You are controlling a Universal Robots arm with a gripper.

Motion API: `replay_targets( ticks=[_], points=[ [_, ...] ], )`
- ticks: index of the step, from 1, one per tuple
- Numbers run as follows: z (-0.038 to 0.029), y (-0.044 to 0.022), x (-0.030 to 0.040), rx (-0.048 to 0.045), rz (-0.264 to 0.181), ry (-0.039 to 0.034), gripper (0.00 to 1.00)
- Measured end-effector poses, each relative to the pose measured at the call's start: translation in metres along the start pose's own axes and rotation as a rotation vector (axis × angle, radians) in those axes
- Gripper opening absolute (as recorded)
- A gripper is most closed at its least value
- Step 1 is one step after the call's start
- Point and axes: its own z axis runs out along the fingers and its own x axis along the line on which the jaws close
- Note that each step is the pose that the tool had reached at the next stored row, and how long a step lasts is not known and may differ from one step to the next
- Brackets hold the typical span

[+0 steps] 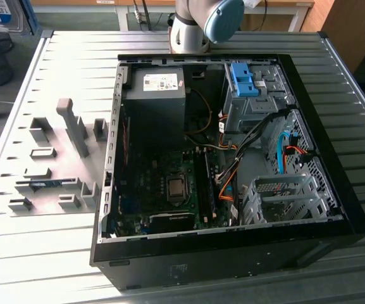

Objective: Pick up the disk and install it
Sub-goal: 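Pick up the disk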

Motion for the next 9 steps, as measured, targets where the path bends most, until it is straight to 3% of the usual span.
replay_targets(
  ticks=[9],
  points=[
    [-0.0148,0.0001,0.0000,-0.0001,0.000,0.0000,0.37]
  ],
)
